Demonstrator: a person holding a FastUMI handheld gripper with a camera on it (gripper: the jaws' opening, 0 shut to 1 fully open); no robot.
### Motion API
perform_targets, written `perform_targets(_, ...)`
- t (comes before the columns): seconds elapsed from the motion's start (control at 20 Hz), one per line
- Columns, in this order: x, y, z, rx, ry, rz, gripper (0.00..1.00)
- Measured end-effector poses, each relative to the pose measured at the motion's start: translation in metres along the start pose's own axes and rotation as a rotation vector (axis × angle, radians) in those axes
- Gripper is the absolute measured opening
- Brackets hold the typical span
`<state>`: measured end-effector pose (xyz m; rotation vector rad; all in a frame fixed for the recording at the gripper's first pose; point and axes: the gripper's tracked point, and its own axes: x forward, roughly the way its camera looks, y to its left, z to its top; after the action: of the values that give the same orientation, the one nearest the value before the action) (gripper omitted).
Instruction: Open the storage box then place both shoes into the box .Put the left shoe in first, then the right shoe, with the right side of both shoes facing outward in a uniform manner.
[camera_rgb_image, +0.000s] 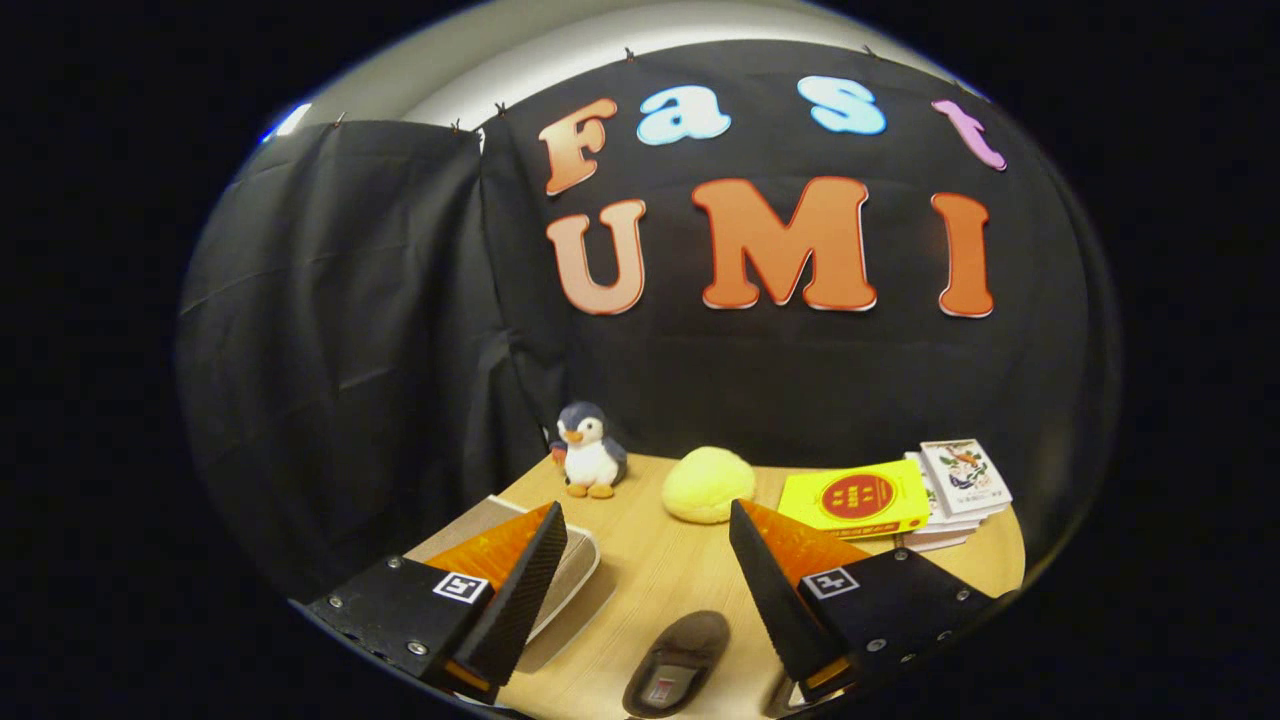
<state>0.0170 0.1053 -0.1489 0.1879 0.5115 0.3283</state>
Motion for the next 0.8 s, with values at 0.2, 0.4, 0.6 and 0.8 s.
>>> perform_targets(0.2, 0.022, 0.025, -0.035, 0.039, 0.112, 0.099, 0.97)
perform_targets(0.4, 0.036, 0.056, -0.082, 0.136, 0.265, 0.241, 0.96)
perform_targets(0.6, 0.046, 0.084, -0.125, 0.287, 0.423, 0.349, 0.94)
perform_targets(0.8, 0.048, 0.106, -0.147, 0.434, 0.527, 0.444, 0.95)
